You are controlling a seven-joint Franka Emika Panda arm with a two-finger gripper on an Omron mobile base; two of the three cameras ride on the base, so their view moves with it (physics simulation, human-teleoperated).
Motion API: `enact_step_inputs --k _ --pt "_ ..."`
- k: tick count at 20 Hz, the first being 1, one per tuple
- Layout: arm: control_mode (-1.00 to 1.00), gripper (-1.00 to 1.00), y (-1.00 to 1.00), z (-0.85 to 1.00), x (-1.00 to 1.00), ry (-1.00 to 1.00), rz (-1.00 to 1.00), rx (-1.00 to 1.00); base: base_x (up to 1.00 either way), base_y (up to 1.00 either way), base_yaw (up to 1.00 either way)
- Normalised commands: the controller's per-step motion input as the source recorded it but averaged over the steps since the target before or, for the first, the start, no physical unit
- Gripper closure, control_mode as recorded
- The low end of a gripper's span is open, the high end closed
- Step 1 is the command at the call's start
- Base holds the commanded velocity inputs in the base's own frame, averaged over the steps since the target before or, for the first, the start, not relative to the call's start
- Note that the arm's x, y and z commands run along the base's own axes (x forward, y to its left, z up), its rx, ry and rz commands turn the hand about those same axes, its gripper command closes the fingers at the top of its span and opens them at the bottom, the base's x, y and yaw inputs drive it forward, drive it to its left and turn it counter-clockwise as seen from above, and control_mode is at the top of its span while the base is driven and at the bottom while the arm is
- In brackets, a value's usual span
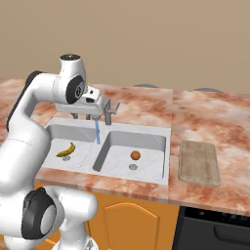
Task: Pick the tangerine, banana from the sink and place them on the cutting board to airdry. Then turn off the sink faucet.
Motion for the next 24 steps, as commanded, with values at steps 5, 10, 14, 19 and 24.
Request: enact_step_inputs --k 5,10,14,19,24 --pt "-1.00 -1.00 0.00 0.00 -0.27 -0.09 0.00 0.00 0.00 0.00 0.00" --pt "-1.00 -1.00 -0.03 -0.06 -0.56 -0.07 0.00 0.00 0.00 0.00 0.00" --pt "-1.00 -1.00 -0.32 -0.16 -0.49 -0.19 0.00 0.00 0.00 0.00 0.00" --pt "-1.00 -1.00 -0.46 -0.15 -0.10 -0.12 0.06 0.00 0.00 0.00 0.00" --pt "-1.00 -1.00 -0.49 -0.25 0.09 -0.04 0.09 0.00 0.00 0.00 0.00"
